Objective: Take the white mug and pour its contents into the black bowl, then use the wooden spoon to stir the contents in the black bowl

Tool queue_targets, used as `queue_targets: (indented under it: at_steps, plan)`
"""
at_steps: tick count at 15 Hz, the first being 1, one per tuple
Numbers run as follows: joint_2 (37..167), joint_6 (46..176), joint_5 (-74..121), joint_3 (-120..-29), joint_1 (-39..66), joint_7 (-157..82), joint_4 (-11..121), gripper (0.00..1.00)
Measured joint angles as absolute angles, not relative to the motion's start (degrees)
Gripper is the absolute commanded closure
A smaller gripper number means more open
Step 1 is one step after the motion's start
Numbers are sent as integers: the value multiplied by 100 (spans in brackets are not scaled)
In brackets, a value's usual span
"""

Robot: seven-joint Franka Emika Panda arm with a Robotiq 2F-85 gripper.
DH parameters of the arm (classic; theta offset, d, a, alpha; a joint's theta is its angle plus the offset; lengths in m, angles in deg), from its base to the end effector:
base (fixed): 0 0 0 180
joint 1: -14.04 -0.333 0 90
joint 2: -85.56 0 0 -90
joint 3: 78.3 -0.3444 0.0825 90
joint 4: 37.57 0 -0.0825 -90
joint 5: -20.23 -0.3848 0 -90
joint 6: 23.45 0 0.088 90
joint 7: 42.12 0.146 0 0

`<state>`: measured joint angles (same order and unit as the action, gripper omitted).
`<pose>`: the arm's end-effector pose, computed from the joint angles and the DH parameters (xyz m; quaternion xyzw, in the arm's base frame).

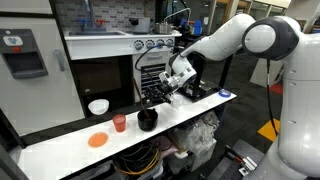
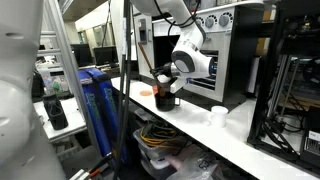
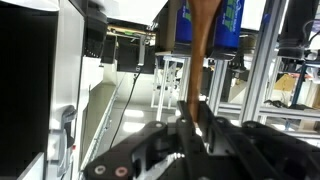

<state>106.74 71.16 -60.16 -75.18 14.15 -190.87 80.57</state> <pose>0.5684 0.1060 0.2934 -0.4920 -0.5935 -0.4811 0.4174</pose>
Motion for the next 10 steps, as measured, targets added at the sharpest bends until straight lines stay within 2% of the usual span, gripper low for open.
queue_targets:
  at_steps: [10]
  plan:
    - [9932,7132,-5991,-7613,1386,-18477,8062,97]
